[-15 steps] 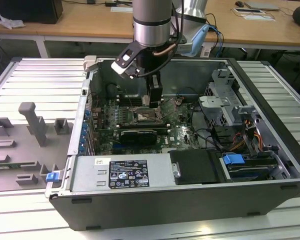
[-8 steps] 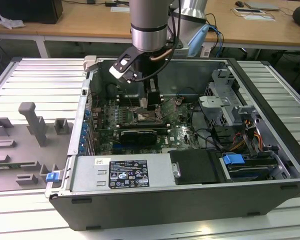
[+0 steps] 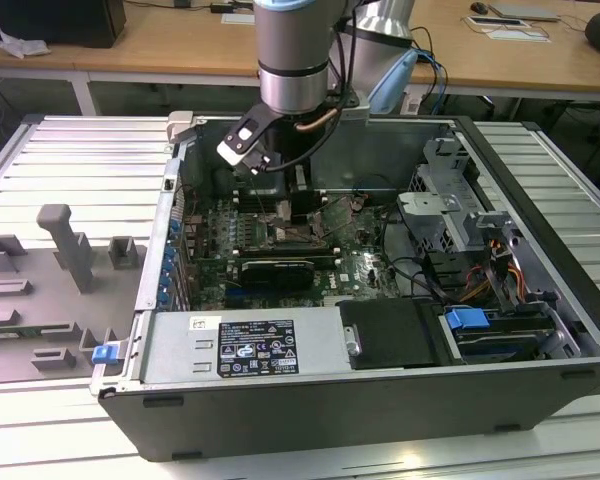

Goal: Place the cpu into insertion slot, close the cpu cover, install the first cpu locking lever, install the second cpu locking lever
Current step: 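Place the cpu into insertion slot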

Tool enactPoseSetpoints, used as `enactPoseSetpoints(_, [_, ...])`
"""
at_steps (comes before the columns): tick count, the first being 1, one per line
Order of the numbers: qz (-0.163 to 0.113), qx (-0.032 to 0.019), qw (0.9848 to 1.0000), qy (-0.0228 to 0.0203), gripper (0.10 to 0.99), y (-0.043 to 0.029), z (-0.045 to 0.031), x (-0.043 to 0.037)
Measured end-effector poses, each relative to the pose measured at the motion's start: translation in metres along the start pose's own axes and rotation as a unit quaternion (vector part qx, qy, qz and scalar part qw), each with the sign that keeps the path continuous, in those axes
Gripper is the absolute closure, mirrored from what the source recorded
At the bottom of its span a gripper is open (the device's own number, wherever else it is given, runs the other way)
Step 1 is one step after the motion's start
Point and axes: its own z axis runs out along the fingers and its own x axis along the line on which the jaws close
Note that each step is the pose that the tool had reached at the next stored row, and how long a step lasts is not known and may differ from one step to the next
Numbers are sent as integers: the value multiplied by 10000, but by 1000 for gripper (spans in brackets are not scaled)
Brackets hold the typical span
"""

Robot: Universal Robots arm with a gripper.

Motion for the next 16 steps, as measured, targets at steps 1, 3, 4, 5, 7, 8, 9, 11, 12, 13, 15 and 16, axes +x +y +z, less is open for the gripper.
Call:
enactPoseSetpoints(1, [0,0,10000,0,549,-9,19,1])
enactPoseSetpoints(3, [0,0,10000,0,549,-30,62,2])
enactPoseSetpoints(4, [0,0,10000,1,549,-42,109,4])
enactPoseSetpoints(5, [0,0,10000,1,549,-44,127,4])
enactPoseSetpoints(7, [0,0,10000,0,549,-49,174,8])
enactPoseSetpoints(8, [0,1,10000,0,549,-50,191,11])
enactPoseSetpoints(9, [1,1,10000,1,549,-51,204,15])
enactPoseSetpoints(11, [0,1,10000,2,549,-52,230,30])
enactPoseSetpoints(12, [1,0,10000,4,549,-52,237,33])
enactPoseSetpoints(13, [1,1,10000,3,549,-53,240,33])
enactPoseSetpoints(15, [3,2,10000,2,549,-53,242,33])
enactPoseSetpoints(16, [4,1,10000,2,549,-53,242,33])
